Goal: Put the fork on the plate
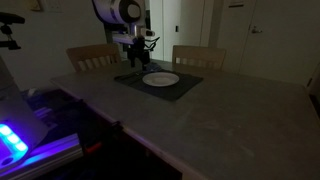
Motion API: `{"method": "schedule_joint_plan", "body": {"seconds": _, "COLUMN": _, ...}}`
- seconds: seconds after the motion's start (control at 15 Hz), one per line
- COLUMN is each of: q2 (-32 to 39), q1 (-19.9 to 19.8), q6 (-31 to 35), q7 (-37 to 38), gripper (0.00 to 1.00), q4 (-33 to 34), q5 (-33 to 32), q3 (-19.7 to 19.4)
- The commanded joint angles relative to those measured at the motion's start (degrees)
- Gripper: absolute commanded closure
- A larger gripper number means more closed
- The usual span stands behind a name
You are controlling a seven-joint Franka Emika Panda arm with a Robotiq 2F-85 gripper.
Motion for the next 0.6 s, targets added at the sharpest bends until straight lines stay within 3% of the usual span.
{"method": "schedule_joint_plan", "body": {"seconds": 0.0, "q2": 2.90, "q1": -0.29, "q6": 1.09, "q7": -0.97, "gripper": 0.00, "q4": 1.84, "q5": 2.53, "q3": 1.27}}
{"method": "schedule_joint_plan", "body": {"seconds": 0.53, "q2": 7.33, "q1": -0.89, "q6": 0.75, "q7": -2.14, "gripper": 0.00, "q4": 4.31, "q5": 5.80, "q3": 3.24}}
